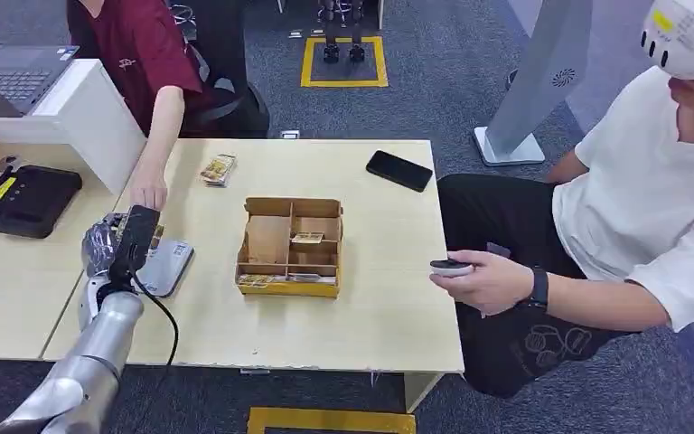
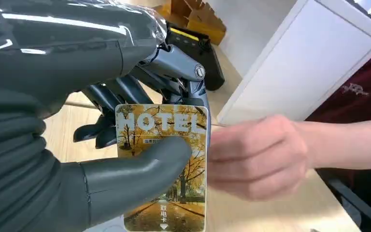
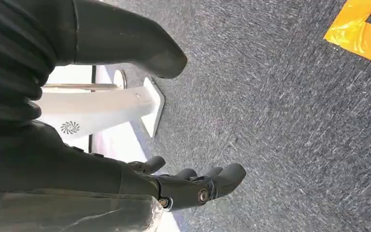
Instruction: Pass the card to the sensor for recognition and then transmit it.
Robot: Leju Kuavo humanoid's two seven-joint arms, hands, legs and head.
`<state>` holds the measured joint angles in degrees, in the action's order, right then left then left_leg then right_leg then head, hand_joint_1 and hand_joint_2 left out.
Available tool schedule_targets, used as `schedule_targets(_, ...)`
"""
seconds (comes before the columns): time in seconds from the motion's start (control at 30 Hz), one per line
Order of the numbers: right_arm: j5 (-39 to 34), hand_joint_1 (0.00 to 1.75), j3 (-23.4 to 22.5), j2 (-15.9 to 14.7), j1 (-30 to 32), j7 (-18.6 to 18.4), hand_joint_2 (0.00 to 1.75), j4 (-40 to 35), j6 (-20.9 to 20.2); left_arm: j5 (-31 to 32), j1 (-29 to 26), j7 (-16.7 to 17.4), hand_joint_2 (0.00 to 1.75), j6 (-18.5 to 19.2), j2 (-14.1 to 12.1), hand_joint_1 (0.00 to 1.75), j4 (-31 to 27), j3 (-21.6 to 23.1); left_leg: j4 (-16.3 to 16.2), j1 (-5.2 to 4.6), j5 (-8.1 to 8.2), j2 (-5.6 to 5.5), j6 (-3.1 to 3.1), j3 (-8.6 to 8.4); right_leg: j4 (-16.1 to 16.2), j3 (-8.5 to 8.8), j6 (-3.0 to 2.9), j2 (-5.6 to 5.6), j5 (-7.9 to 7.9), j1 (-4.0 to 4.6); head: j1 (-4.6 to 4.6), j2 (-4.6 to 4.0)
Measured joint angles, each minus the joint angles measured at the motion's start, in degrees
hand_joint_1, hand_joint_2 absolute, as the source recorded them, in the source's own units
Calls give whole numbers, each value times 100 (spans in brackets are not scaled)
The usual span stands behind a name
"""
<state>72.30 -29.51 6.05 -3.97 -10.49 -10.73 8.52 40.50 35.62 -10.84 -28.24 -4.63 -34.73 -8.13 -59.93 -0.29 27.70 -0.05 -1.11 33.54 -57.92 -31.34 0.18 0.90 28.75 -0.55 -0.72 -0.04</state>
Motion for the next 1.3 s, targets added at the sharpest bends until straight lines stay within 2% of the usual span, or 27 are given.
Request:
schedule_targets(0.63, 92, 0, -107, 0, -3, 11, 175, 0, 7, 443, -58, 295, 175, -24, 114, 175, 304, 0, 0, 0, 0, 0, 0, 0, 0, 0, 0, 0, 0, 0, 0, 0)
schedule_targets(1.03, 216, 0, -142, 0, -6, 15, 175, 0, 7, 778, -69, 461, 175, -452, 135, 175, 614, 0, 0, 0, 0, -1, 0, 0, 0, 1, 0, -1, 0, 0, 0, 0)
schedule_targets(1.3, 251, 0, -146, 2, -5, 20, 175, 0, 7, 859, -69, 529, 175, -498, 129, 175, 747, 0, 0, 0, 0, -2, 0, 0, -1, 2, 0, -1, 0, 0, -2, 0)
